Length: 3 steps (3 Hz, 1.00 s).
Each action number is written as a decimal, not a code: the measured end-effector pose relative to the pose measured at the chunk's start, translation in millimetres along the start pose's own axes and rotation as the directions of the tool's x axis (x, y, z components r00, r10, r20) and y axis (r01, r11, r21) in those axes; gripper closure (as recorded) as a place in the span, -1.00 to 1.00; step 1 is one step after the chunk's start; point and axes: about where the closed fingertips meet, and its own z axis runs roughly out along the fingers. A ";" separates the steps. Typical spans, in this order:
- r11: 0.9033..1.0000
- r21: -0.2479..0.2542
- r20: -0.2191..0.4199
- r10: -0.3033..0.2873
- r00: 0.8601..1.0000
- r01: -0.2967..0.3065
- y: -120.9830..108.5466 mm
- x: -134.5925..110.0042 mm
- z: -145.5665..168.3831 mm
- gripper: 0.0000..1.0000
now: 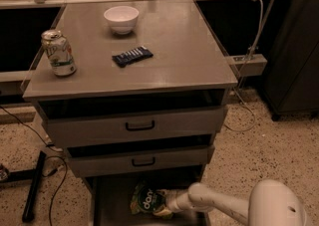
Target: Pick green rice chip bag from bottom drawer and place on counter
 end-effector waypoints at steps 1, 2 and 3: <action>1.000 0.000 0.000 0.000 1.000 0.000 0.0 0.0 0.0 0.77; 1.000 0.000 0.000 0.000 1.000 0.000 0.0 0.0 0.0 1.00; 0.999 -0.021 0.018 0.026 0.999 -0.026 0.5 -0.8 -6.2 1.00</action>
Offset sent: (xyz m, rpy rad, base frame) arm 0.0000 0.0000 0.0000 0.0000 0.0000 0.0000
